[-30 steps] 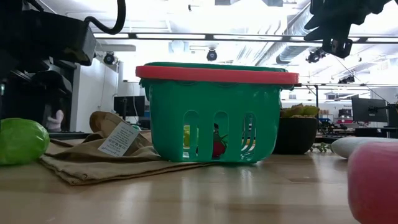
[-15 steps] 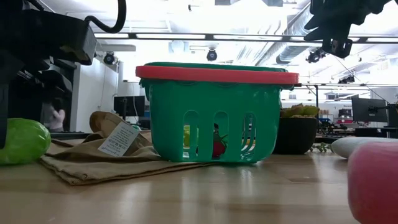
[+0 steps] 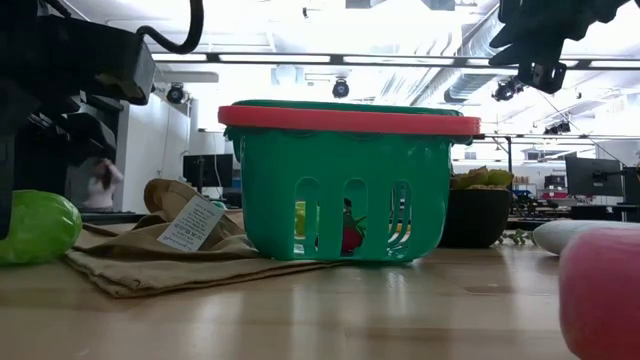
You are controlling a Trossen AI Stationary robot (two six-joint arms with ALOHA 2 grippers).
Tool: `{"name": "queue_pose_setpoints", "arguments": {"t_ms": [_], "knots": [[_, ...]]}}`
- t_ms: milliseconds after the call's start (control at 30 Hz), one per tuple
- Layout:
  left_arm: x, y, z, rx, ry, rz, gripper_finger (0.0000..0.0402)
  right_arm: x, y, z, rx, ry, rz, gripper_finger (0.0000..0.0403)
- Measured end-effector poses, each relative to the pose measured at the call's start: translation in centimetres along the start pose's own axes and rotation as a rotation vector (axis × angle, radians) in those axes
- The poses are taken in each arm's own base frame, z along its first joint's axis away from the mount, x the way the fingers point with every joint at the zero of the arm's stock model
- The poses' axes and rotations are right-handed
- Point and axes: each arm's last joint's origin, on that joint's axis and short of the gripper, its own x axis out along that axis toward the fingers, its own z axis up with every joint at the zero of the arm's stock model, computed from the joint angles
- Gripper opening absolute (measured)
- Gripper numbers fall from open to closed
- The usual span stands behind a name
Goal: Pick and placing Produce into tupperware
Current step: Put the green cabbage into the green basket
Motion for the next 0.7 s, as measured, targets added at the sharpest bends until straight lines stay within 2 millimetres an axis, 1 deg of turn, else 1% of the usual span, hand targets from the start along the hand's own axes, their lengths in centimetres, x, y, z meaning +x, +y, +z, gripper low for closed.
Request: {"name": "queue_pose_setpoints", "arguments": {"t_ms": [167, 433, 700], "knots": [[0.0, -0.01, 0.0, -0.006, 0.002, -0.002, 0.024, 0.0, 0.0, 0.0, 0.0, 0.0, 0.0, 0.009], [0.0, -0.02, 0.0, -0.007, 0.001, -0.004, 0.0229, 0.0, 0.0, 0.0, 0.0, 0.0, 0.0, 0.009], [0.0, -0.03, 0.0, -0.007, 0.001, -0.004, 0.0235, 0.0, 0.0, 0.0, 0.0, 0.0, 0.0, 0.009]]}}
